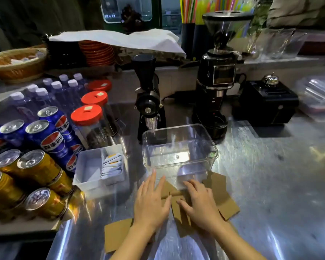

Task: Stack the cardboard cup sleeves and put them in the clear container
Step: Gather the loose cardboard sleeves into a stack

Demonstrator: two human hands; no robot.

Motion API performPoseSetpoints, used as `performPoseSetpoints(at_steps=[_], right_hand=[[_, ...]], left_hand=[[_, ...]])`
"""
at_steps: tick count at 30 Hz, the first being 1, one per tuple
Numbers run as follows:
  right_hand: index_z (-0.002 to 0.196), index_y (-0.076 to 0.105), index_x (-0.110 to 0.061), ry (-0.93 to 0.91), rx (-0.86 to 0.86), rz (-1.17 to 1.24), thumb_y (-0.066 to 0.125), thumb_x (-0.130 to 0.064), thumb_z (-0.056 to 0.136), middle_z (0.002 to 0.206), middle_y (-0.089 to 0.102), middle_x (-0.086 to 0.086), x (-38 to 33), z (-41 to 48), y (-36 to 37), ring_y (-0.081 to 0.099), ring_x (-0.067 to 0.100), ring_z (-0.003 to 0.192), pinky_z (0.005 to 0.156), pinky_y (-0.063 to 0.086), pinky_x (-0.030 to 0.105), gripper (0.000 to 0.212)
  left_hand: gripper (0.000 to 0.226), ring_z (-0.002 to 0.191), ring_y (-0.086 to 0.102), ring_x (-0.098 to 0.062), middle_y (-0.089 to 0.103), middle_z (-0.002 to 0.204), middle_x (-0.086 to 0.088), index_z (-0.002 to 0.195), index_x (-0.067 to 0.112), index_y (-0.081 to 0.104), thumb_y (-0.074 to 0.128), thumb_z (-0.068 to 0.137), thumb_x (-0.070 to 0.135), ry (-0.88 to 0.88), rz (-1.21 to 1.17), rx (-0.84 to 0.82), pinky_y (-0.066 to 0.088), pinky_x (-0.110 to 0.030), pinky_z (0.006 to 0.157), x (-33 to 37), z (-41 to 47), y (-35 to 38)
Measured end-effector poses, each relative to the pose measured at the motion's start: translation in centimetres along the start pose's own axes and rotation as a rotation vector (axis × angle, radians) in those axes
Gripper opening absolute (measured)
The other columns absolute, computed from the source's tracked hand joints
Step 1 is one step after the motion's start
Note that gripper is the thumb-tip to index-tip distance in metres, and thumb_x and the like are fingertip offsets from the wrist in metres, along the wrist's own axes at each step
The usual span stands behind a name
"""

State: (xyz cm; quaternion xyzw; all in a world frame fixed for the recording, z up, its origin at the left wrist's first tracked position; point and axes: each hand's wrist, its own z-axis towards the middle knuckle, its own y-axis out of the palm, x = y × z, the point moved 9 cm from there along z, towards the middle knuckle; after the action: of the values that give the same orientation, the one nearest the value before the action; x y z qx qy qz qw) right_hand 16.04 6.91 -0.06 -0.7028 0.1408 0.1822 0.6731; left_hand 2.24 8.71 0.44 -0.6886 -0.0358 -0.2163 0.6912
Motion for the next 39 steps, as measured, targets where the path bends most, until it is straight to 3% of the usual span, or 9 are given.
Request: performPoseSetpoints(at_steps=[4, 7, 9, 17, 21, 26, 30, 34, 39], right_hand=[[0.137, 0.03, -0.023, 0.093, -0.043, -0.084, 0.044, -0.061, 0.079, 0.138, 0.039, 0.001, 0.8, -0.7, 1.7, 0.036, 0.021, 0.126, 0.099, 0.029, 0.037, 0.07], [0.134, 0.029, -0.022, 0.217, -0.068, -0.134, 0.051, -0.069, 0.07, 0.128, 0.044, 0.001, 1.4, -1.2, 2.5, 0.038, 0.023, 0.118, 0.093, 0.028, 0.039, 0.082], [0.13, 0.031, -0.02, 0.267, -0.063, -0.143, 0.055, -0.068, 0.068, 0.124, 0.046, 0.002, 1.5, -1.2, 2.5, 0.039, 0.023, 0.116, 0.091, 0.028, 0.039, 0.082], [0.113, 0.042, -0.012, 0.366, -0.12, 0.01, 0.07, -0.051, 0.067, 0.121, 0.051, 0.008, 1.4, -0.7, 2.3, 0.044, 0.026, 0.116, 0.092, 0.039, 0.035, 0.066], [0.101, 0.041, -0.013, 0.391, -0.095, 0.238, 0.062, -0.034, 0.081, 0.109, 0.057, 0.009, 1.2, -0.8, 2.0, 0.057, 0.03, 0.1, 0.075, 0.045, 0.038, 0.036], [0.088, 0.053, -0.008, 0.384, 0.057, 0.654, 0.061, -0.021, 0.085, 0.087, 0.062, 0.009, 1.5, -0.3, 0.6, 0.057, 0.024, 0.081, 0.075, 0.046, 0.037, 0.015], [0.08, 0.055, -0.013, 0.362, 0.073, 0.923, 0.06, -0.014, 0.085, 0.08, 0.058, 0.012, 1.5, -0.4, 0.2, 0.054, 0.022, 0.075, 0.071, 0.044, 0.036, 0.007], [0.08, 0.056, -0.013, 0.35, 0.052, 0.966, 0.059, -0.013, 0.085, 0.076, 0.057, 0.009, 1.9, -0.7, 0.2, 0.051, 0.017, 0.069, 0.06, 0.04, 0.027, 0.006], [0.082, 0.059, -0.017, 0.308, 0.055, 0.907, 0.062, -0.019, 0.083, 0.078, 0.06, 0.001, 2.8, -1.2, -0.2, 0.054, 0.012, 0.072, 0.065, 0.043, 0.023, 0.004]], left_hand=[[0.061, 0.143, 0.017, -0.017, 0.017, 0.157, -0.001, 0.144, 0.03, 0.02, 0.036, 0.087, 0.043, 0.049, 0.062, -0.035, 0.008, -0.03, 0.117, 0.3, -0.8, 1.3], [0.051, 0.132, 0.033, -0.018, 0.039, 0.144, 0.001, 0.136, 0.025, 0.032, 0.034, 0.088, 0.041, 0.031, 0.119, -0.119, 0.02, -0.031, 0.111, -0.3, -1.2, 2.7], [0.045, 0.129, 0.035, -0.018, 0.041, 0.141, 0.002, 0.131, 0.023, 0.037, 0.035, 0.088, 0.04, 0.026, 0.112, -0.138, 0.027, -0.031, 0.107, -0.4, -1.2, 2.8], [0.045, 0.13, 0.034, -0.017, 0.04, 0.142, 0.001, 0.13, 0.024, 0.036, 0.035, 0.089, 0.04, 0.044, 0.116, -0.134, 0.03, -0.031, 0.105, -0.4, -1.4, 2.6], [0.04, 0.122, 0.041, -0.016, 0.051, 0.126, 0.004, 0.122, 0.023, 0.046, 0.035, 0.089, 0.042, 0.03, 0.115, -0.082, 0.025, -0.03, 0.108, -0.5, -1.0, 1.9], [0.034, 0.109, 0.053, -0.017, 0.062, 0.112, 0.004, 0.115, 0.022, 0.056, 0.047, 0.088, 0.041, -0.156, -0.286, 0.011, 0.042, -0.034, 0.095, -0.9, -0.8, 0.2], [0.035, 0.095, 0.062, -0.021, 0.067, 0.103, -0.003, 0.105, 0.016, 0.059, 0.059, 0.082, 0.042, -0.324, -0.663, -0.085, 0.052, -0.041, 0.085, -0.3, -0.7, 1.3], [0.029, 0.079, 0.061, -0.03, 0.066, 0.088, -0.022, 0.088, 0.001, 0.057, 0.069, 0.078, 0.025, -0.378, -0.897, -0.098, 0.051, -0.044, 0.075, 0.6, -0.5, 1.9], [0.022, 0.079, 0.059, -0.02, 0.064, 0.087, -0.014, 0.095, 0.002, 0.059, 0.068, 0.079, 0.014, -0.305, -1.117, -0.176, 0.05, -0.033, 0.072, 2.3, -0.4, 2.7]])
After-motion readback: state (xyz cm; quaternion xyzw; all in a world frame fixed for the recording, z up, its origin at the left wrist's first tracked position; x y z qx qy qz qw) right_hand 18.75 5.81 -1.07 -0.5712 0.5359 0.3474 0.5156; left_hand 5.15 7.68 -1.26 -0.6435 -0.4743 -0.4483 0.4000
